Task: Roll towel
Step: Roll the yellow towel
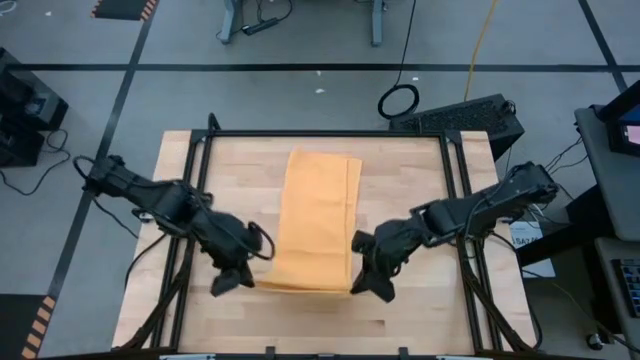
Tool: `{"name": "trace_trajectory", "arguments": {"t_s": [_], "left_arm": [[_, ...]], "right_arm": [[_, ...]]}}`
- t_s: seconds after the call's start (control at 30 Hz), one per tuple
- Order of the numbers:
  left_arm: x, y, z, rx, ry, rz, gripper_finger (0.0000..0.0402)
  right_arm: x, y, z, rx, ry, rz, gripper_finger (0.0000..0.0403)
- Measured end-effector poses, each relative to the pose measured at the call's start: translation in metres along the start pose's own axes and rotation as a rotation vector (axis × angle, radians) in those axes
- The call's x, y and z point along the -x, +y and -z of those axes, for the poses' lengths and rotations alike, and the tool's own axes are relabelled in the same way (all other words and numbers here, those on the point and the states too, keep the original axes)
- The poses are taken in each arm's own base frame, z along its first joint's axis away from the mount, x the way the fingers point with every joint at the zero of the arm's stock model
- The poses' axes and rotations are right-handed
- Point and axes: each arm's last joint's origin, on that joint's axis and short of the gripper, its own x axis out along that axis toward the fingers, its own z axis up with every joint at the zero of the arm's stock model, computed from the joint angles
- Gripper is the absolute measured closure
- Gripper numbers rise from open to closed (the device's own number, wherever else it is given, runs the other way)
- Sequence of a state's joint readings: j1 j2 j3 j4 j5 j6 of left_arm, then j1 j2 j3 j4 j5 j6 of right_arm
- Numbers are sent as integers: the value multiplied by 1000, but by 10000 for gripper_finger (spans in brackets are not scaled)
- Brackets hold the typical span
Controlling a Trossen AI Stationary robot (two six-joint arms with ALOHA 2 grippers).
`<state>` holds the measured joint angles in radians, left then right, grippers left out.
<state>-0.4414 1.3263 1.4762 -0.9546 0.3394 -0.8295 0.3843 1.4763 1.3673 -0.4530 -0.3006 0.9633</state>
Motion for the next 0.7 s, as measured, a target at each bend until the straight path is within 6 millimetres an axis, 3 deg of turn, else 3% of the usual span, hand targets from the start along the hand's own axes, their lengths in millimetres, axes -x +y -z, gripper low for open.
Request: {"name": "trace_trajectory", "arguments": {"t_s": [0.2,0.37,0.53,0.7], "left_arm": [[-9,-5,2,34,84,71,289],[7,3,1,-41,29,7,189],[36,32,-29,-115,-284,-298,157],[80,62,-70,-219,-705,-871,155]], "right_arm": [[-10,0,9,-57,49,22,403],[-11,-1,14,-87,55,58,403],[-11,-4,13,-109,12,111,403],[-11,-4,12,-124,-30,138,403]]}}
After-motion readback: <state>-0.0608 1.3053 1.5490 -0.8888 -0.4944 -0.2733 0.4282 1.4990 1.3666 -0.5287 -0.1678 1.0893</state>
